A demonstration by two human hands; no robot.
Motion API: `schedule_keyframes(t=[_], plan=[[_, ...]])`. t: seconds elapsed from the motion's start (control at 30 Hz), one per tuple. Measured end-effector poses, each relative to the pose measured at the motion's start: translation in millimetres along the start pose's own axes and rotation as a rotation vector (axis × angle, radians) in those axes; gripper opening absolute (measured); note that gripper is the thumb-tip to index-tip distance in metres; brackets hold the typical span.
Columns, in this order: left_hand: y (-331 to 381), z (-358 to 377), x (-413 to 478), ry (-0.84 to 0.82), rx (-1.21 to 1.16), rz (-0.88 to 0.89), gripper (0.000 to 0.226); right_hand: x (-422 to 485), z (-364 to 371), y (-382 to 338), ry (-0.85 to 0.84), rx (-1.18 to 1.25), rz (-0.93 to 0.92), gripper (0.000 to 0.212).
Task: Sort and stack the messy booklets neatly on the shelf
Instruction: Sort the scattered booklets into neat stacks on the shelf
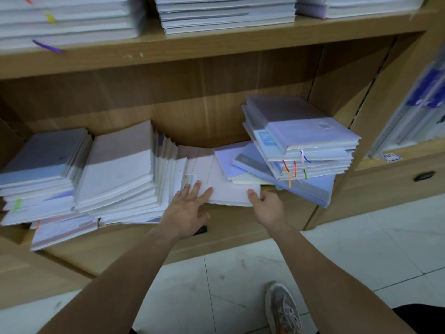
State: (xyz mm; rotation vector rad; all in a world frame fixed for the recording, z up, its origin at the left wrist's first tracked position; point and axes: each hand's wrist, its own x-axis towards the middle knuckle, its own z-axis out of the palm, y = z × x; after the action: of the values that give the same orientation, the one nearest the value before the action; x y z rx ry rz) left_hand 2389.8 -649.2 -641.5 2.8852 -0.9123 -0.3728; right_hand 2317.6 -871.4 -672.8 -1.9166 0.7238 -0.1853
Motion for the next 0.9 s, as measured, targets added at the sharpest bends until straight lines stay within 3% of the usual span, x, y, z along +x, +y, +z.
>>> schedule_keyframes(t=[0.3,0.47,0.63,0.83,0.9], plan=[[-8,1,-4,0.027,-0.055,-0.007,0.071,-44,7,11,0.032,0.09,-0.005,0.056],[-5,-5,-6,-0.002,0.015,0.001,0.074,-63,-1,5,-0.046,0.129,0.049,0.045],[18,-7,-11,-0.034,-0.065,0.061,0.069,-65,-36,2,-0.141,-0.033,0.055,0.031],[70,-2,-19,0.077,-0.095,0.21,0.056,-44,-90,-24,-0.075,-0.531,-0.281,0.011],[80,-3,-23,0.137,-0.159,0.215,0.048,-39,-107,-31,-0.045,-0.656,-0.468,0.015]])
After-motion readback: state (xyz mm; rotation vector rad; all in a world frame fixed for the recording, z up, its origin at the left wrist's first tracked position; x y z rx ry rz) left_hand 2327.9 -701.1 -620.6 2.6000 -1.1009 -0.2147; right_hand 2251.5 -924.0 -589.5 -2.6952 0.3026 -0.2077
